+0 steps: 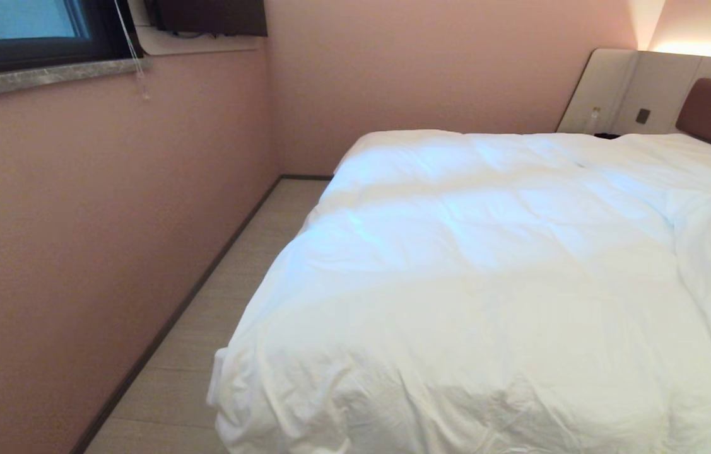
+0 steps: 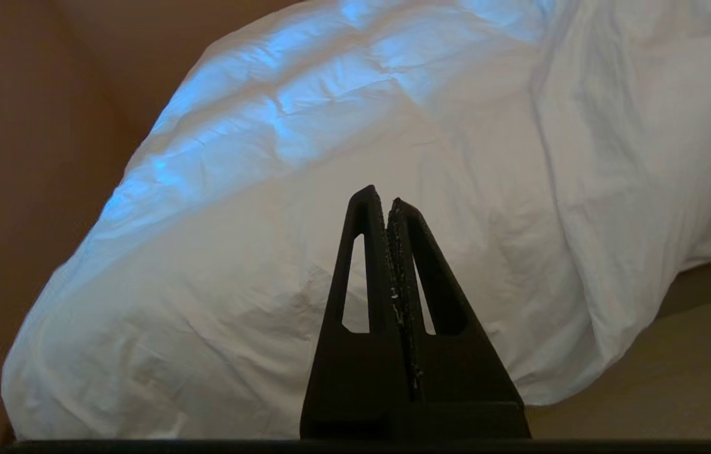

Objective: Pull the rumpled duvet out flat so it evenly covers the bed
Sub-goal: Hold the folded corner of the quilt

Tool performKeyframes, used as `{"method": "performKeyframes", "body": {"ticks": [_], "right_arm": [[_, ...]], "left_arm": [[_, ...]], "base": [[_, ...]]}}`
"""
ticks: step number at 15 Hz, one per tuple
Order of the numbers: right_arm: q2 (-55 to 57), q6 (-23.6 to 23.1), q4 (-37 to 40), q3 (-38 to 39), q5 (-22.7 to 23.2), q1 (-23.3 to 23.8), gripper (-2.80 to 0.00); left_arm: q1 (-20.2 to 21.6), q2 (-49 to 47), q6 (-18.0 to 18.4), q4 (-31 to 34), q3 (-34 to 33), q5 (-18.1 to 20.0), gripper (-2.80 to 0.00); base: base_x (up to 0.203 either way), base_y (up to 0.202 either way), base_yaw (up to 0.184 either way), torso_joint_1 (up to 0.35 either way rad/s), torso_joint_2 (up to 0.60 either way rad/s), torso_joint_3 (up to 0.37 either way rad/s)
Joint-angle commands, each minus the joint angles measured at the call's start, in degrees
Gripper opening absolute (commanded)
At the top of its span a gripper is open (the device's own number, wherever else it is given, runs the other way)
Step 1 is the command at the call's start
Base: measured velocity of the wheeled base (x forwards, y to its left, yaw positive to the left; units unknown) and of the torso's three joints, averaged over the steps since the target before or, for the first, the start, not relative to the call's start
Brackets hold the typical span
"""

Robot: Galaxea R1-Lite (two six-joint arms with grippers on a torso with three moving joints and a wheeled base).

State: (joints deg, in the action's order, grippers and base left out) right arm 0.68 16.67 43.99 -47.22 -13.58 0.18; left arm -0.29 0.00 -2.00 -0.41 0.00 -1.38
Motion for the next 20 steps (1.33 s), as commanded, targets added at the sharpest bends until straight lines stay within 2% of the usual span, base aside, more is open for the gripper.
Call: {"method": "performKeyframes", "body": {"ticks": [1, 3, 6, 9, 11, 14, 20], "right_arm": [[-0.68, -4.22, -1.69, 1.49, 3.62, -0.01, -2.80], [-0.68, -8.62, -7.98, 6.11, 6.15, -0.01, -2.80], [-0.68, -13.57, -16.69, 12.03, 6.86, -0.01, -2.80], [-0.68, -17.51, -31.56, 26.27, 8.00, -0.01, -2.80], [-0.68, -19.57, -37.51, 32.49, 9.20, -0.01, -2.80], [-0.68, -21.22, -43.78, 39.08, 9.91, -0.01, -2.80], [-0.68, -21.98, -45.48, 44.93, 12.60, -0.01, -2.80]], "left_arm": [[0.01, 0.00, -0.02, -0.09, 0.00, -0.03, -2.80], [0.03, 0.00, -0.02, -0.11, 0.00, -0.03, -2.80], [0.03, 0.00, -0.02, -0.03, 0.00, -0.03, -2.80], [0.03, 0.00, -0.02, -0.02, 0.00, -0.03, -2.80], [-0.05, 0.00, -0.02, -0.02, 0.00, -0.03, -2.80], [0.00, 0.00, -0.02, -0.05, 0.00, -0.03, -2.80], [0.03, 0.00, -0.02, -0.11, 0.00, -0.03, -2.80]], "base": [[0.000, 0.000, 0.000, 0.000, 0.00, 0.000], [0.000, 0.000, 0.000, 0.000, 0.00, 0.000], [0.000, 0.000, 0.000, 0.000, 0.00, 0.000], [0.000, 0.000, 0.000, 0.000, 0.00, 0.000], [0.000, 0.000, 0.000, 0.000, 0.00, 0.000], [0.000, 0.000, 0.000, 0.000, 0.00, 0.000], [0.000, 0.000, 0.000, 0.000, 0.00, 0.000]]}}
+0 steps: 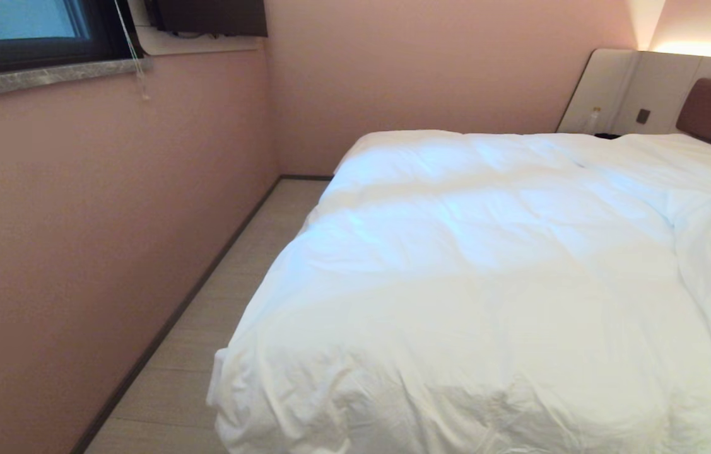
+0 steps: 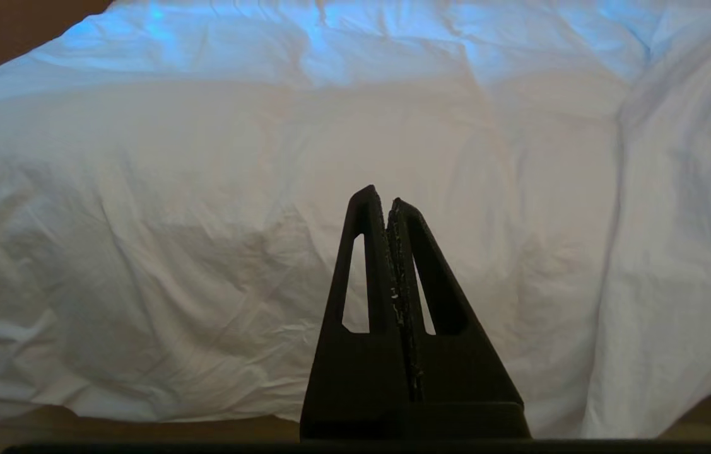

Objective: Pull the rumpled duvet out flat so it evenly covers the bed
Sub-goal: Hold the folded corner of the quilt

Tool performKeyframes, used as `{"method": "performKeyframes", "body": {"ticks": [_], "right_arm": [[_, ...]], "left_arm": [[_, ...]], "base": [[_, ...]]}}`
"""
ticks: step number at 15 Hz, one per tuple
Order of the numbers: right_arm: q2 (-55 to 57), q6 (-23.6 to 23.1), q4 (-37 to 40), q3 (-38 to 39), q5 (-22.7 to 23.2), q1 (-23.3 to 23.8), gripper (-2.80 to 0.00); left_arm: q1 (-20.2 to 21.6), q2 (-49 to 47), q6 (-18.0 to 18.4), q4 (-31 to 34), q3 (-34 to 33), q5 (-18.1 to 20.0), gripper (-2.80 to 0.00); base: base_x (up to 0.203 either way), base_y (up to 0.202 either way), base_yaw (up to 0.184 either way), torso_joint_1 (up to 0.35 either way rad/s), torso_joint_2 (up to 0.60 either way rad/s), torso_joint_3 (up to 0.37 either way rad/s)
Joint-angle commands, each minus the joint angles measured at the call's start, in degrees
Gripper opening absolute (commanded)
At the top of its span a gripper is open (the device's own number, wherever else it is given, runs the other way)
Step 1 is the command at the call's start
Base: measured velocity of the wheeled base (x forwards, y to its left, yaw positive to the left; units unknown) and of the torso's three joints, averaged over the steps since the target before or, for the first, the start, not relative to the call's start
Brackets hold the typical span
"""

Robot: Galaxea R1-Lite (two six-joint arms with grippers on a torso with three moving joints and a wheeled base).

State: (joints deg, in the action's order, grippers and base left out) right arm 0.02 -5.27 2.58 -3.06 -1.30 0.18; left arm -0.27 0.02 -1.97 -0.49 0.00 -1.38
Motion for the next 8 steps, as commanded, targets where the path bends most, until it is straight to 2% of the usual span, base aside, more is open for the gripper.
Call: {"method": "performKeyframes", "body": {"ticks": [1, 8], "right_arm": [[-0.02, -0.02, -4.06, 1.57, 0.67, -0.01, -2.80], [-0.02, 4.04, -2.40, 3.06, 1.91, -0.01, -2.80]], "left_arm": [[0.00, -0.02, -0.05, -0.04, 0.00, -0.03, -2.80], [0.00, -0.02, -0.05, 0.05, 0.00, -0.03, -2.80]], "base": [[0.000, 0.000, 0.000, 0.000, 0.00, 0.000], [0.000, 0.000, 0.000, 0.000, 0.00, 0.000]]}}
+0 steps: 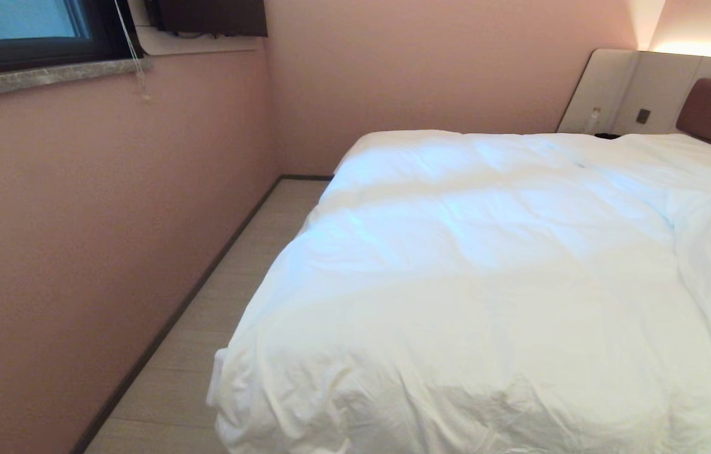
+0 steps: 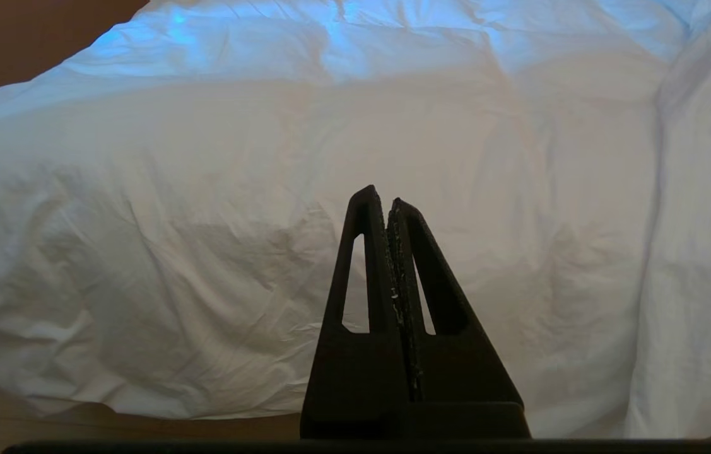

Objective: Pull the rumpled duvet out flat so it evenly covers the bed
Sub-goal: Hold the folded corner of the quilt

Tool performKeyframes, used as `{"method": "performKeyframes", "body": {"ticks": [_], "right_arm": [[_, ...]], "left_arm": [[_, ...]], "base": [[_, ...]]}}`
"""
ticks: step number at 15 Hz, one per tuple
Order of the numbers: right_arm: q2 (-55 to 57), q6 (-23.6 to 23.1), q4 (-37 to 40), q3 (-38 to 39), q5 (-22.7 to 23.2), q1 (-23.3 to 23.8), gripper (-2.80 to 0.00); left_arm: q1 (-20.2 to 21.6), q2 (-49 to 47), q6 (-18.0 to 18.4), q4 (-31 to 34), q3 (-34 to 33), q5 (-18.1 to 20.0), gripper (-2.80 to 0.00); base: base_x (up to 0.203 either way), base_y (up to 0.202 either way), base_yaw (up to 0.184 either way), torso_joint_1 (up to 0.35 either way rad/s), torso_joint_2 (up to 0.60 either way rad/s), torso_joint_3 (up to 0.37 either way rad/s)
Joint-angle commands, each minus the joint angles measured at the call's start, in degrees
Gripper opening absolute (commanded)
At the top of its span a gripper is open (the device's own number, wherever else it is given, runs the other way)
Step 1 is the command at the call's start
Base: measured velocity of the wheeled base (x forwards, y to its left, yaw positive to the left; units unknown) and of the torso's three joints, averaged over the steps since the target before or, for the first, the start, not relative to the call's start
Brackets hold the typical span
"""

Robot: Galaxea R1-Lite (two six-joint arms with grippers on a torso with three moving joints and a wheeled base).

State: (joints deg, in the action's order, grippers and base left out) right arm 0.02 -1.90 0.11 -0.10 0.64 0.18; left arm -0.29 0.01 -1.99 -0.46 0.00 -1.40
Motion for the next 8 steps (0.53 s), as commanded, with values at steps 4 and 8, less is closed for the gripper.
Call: {"method": "performKeyframes", "body": {"ticks": [4, 8], "right_arm": [[-0.02, 0.67, 0.04, 0.10, 0.07, -0.01, -2.80], [-0.02, 0.67, 0.06, 0.10, 0.07, -0.01, -2.80]], "left_arm": [[0.03, -0.01, -0.03, -0.06, 0.00, 0.00, -2.80], [0.03, -0.01, -0.03, -0.06, 0.00, 0.00, -2.80]], "base": [[0.000, 0.000, 0.000, 0.000, 0.00, 0.000], [0.000, 0.000, 0.000, 0.000, 0.00, 0.000]]}}
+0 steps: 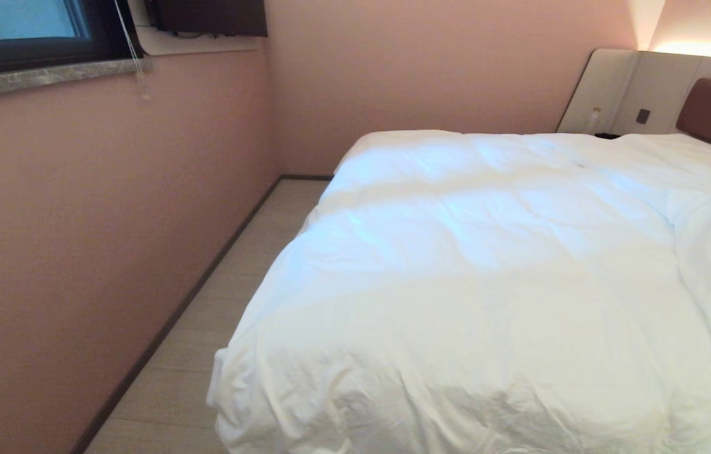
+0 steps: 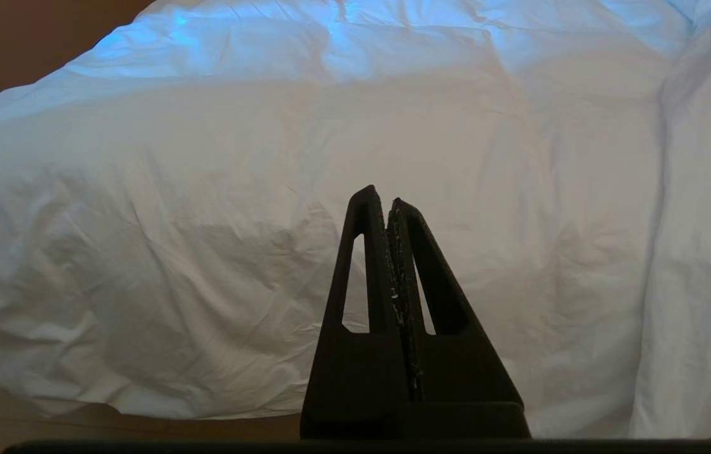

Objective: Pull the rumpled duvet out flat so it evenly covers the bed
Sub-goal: Hold the folded corner of the quilt

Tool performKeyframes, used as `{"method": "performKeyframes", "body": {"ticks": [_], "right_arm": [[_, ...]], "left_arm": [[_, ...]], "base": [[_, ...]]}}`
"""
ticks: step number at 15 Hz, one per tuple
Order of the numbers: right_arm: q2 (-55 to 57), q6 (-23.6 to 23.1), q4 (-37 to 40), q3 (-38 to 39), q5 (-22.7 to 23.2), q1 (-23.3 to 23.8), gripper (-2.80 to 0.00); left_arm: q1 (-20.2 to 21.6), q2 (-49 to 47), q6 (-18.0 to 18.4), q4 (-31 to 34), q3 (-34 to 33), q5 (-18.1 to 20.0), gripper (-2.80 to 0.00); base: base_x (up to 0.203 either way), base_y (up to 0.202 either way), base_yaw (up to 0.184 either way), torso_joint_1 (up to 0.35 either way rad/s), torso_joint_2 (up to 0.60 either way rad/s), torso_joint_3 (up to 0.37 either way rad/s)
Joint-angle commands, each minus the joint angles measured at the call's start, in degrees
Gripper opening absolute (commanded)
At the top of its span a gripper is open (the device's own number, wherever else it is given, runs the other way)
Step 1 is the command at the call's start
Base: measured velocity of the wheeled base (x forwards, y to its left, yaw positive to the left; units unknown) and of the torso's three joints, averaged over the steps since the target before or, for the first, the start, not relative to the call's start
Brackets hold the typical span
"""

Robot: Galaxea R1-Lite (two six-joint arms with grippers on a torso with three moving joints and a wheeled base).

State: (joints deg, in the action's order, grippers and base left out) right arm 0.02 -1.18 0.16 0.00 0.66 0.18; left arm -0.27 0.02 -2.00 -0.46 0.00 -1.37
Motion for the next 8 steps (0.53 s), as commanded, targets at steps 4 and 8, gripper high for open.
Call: {"method": "performKeyframes", "body": {"ticks": [4, 8], "right_arm": [[-0.02, -0.05, -0.06, 0.00, 0.04, -0.01, -2.80], [-0.02, -0.05, 0.02, 0.00, 0.04, -0.01, -2.80]], "left_arm": [[-0.08, -0.02, 0.06, 0.02, 0.00, -0.04, -2.80], [0.00, -0.02, 0.06, 0.11, 0.00, -0.04, -2.80]], "base": [[0.000, 0.000, 0.000, 0.000, 0.00, 0.000], [0.000, 0.000, 0.000, 0.000, 0.00, 0.000]]}}
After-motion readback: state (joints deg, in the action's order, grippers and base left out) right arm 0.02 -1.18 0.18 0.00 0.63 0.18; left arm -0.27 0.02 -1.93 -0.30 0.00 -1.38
